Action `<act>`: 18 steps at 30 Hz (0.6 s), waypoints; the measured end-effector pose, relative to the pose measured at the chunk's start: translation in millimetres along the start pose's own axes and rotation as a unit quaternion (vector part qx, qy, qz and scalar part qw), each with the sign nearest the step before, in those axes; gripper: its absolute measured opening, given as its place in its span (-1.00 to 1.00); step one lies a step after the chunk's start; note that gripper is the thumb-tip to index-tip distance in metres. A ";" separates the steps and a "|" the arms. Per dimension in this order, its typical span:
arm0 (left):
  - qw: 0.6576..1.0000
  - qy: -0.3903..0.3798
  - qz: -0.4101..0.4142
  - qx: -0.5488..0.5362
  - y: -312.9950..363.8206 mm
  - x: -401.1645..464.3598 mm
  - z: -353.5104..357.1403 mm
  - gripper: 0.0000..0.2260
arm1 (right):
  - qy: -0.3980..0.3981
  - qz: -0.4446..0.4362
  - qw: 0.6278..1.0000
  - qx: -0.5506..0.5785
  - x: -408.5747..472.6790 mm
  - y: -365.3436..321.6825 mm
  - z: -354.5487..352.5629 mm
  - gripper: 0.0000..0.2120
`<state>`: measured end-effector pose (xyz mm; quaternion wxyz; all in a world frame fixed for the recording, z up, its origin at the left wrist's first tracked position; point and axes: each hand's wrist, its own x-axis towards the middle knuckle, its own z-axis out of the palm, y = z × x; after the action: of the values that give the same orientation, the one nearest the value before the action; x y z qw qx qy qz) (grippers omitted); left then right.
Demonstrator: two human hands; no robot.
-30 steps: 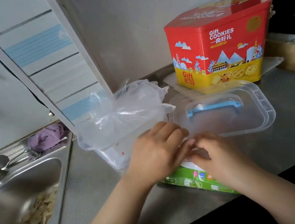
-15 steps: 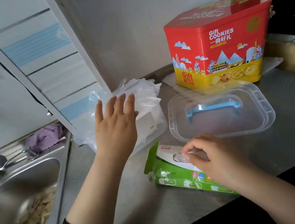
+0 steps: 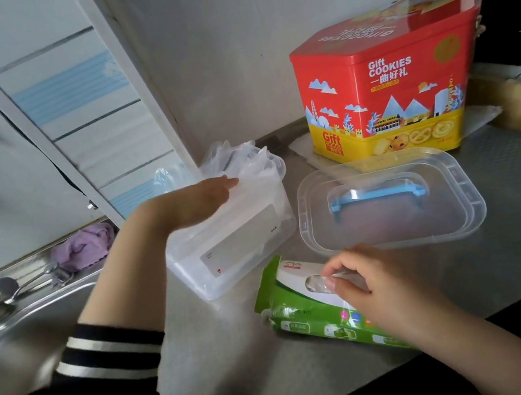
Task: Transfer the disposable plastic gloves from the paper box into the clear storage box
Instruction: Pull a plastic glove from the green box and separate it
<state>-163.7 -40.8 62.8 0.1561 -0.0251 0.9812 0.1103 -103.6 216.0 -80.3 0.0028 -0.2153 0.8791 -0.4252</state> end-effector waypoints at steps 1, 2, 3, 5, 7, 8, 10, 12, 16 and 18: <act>1.000 -0.025 0.007 0.013 -3.3 4.0 -5.0 -0.59 | 0.001 -0.001 1.000 0.003 -0.1 0.4 -0.2 -0.92; 0.998 -0.044 0.011 0.039 -5.0 8.9 -8.7 -0.56 | 0.003 -0.002 1.000 0.007 0.0 0.9 -0.7 -0.91; 0.996 -0.057 0.009 0.068 -4.8 12.1 -9.8 -0.54 | 0.004 -0.003 1.000 0.010 0.2 1.2 -1.0 -0.90; 0.993 -0.077 -0.003 0.092 -6.9 22.1 -4.5 -0.49 | 0.002 0.000 1.000 0.015 0.6 1.1 -1.9 -0.88; 0.994 -0.100 -0.026 0.046 -12.9 33.8 6.6 -0.54 | -0.003 0.005 1.000 0.016 0.6 0.3 -2.5 -0.89; 0.993 -0.109 -0.047 0.010 -15.3 38.6 13.0 -0.59 | -0.003 0.003 1.000 0.017 0.8 0.1 -2.7 -0.90; 0.992 -0.106 -0.045 -0.046 -22.6 48.3 22.4 -0.40 | -0.005 0.001 1.000 0.020 1.0 -1.0 -3.4 -0.90; 0.993 -0.107 -0.024 -0.041 -24.9 49.1 23.0 -0.45 | -0.007 0.003 1.000 0.020 1.6 -1.1 -4.0 -0.90; 0.997 -0.061 0.020 0.030 -19.5 25.9 -1.2 -0.42 | -0.009 0.005 1.000 0.026 2.8 -0.6 -4.0 -0.90; 0.999 -0.020 0.040 0.025 -14.5 12.1 -14.9 -0.33 | -0.011 0.005 1.000 0.027 3.5 -1.1 -3.9 -0.89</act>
<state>-178.5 -58.5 69.8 0.1716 0.0201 0.9806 0.0921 -107.0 216.9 -76.3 0.0205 -0.2154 0.8682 -0.4465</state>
